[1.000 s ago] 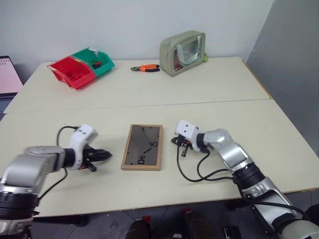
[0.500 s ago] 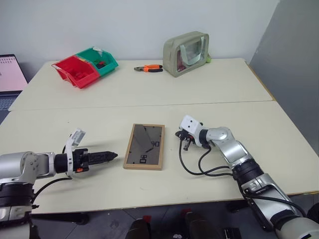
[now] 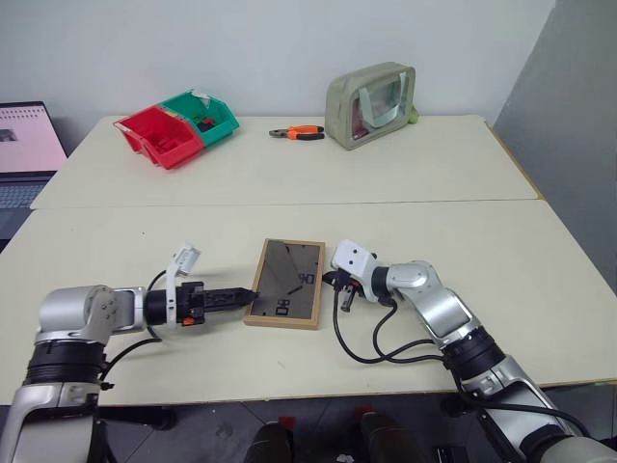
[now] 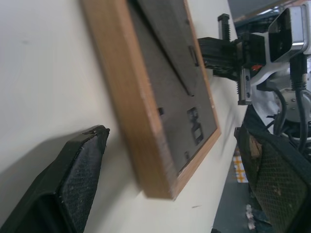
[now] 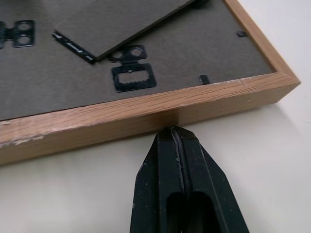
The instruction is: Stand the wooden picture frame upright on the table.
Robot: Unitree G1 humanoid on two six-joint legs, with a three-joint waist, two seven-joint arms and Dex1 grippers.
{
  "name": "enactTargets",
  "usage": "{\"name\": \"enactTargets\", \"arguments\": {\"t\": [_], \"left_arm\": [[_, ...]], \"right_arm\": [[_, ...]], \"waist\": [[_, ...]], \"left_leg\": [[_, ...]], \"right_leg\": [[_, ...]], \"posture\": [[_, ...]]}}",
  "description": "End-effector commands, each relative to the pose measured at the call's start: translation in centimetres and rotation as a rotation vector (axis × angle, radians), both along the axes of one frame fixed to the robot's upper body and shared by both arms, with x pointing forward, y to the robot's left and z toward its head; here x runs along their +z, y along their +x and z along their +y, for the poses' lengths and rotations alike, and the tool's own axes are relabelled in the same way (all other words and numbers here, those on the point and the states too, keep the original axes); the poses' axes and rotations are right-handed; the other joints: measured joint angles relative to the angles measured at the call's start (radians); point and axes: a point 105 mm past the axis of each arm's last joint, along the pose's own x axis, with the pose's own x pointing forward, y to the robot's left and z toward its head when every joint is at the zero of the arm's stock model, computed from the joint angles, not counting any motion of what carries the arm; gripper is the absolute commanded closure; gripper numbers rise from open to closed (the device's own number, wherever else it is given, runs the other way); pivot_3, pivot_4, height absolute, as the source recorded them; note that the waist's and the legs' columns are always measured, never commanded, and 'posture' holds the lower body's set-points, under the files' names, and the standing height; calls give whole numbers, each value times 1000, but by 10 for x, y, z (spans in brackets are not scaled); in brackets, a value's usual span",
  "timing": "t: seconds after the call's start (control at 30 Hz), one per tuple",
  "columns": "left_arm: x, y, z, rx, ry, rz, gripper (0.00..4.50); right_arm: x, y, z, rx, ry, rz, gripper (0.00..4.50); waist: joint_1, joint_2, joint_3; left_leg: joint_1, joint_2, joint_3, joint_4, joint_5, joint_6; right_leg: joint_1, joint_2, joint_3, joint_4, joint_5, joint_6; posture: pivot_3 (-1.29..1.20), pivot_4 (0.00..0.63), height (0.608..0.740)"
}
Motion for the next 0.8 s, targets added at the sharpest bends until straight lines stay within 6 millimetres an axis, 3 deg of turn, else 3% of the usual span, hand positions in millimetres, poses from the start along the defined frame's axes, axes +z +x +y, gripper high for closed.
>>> {"name": "enactTargets", "arguments": {"t": [0.03,0.27,0.43,0.7,0.8], "left_arm": [[-20,-3,-18,-48,-6,66,37],[-28,3,-31,-66,-36,63,37],[-20,6,-36,-58,-89,50,37],[-12,1,-34,-69,-124,34,1433],[-11,7,-35,-38,-108,-11,2042]], "right_arm": [[18,-10,17,76,65,-29,4500],[18,-6,31,77,63,-41,4500],[15,-2,24,56,46,-41,4500],[12,9,11,-7,31,-46,4500],[14,12,8,-20,35,-54,4500]], "waist": [[4,0,0],[12,0,-1],[18,0,-1],[10,0,-1],[6,0,-1]], "left_leg": [[0,0,0,0,0,0],[0,-1,0,0,0,0],[0,-1,-1,1,0,0],[0,-1,-1,0,0,0],[0,-1,-1,0,0,0]], "right_leg": [[0,0,0,0,0,0],[1,-1,0,0,0,0],[1,-2,-1,0,0,0],[2,-3,-2,-1,0,0],[1,-3,-2,-1,0,0]], "posture": [[0,150,740],[0,150,740],[0,150,740],[0,150,740],[0,150,740]]}}
